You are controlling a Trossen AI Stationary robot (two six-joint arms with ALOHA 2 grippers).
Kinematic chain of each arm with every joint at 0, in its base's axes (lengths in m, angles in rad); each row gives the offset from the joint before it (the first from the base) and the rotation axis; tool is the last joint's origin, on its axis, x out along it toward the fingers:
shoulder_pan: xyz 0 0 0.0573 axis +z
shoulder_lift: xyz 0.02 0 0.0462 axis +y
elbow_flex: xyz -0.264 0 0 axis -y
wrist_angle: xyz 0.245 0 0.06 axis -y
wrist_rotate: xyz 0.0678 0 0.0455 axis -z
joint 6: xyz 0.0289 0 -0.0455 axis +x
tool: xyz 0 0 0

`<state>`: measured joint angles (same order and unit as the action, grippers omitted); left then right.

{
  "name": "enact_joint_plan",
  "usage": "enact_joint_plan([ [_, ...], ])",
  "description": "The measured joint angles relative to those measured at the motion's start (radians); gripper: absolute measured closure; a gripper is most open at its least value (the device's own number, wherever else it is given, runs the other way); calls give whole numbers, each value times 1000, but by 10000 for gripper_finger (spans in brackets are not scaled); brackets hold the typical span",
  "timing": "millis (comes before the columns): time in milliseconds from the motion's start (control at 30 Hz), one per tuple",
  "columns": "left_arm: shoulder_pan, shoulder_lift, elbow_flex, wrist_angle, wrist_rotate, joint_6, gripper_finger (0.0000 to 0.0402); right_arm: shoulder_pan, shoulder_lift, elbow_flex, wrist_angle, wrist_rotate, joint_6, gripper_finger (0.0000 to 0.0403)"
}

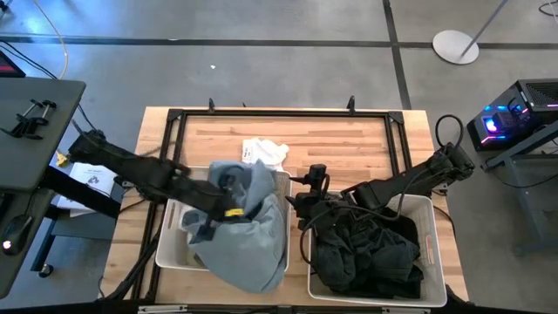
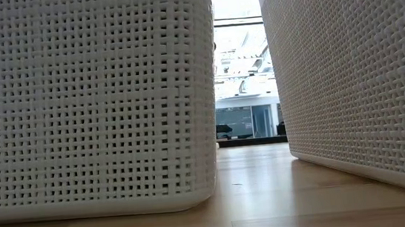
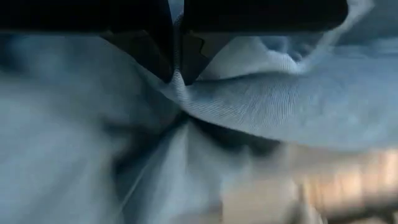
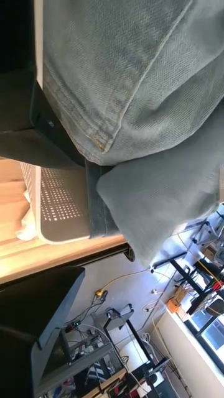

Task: Sort clothes
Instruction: Put the blue pants into the left white laundry bin

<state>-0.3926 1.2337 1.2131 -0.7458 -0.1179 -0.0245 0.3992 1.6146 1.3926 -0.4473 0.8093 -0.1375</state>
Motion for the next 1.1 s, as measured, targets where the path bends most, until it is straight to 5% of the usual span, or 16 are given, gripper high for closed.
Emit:
enact_joint_plan([
  [300, 64, 83, -364, 139, 133, -189, 401, 0, 0, 0, -5, 0, 8, 144],
  [500, 109, 101, -451, 246, 273, -199, 402, 0, 0, 0, -4, -1, 16, 144],
  [800, 154, -6, -243, 114, 293, -265, 375, 0, 0, 0, -4, 0, 18, 144],
  [933, 180, -27, -104, -60, 383, -306, 340, 0, 0, 0, -4, -1, 18, 144],
  [1100, 206, -47, 131, -274, 249, -406, 328, 0, 0, 0, -4, -1, 24, 144],
])
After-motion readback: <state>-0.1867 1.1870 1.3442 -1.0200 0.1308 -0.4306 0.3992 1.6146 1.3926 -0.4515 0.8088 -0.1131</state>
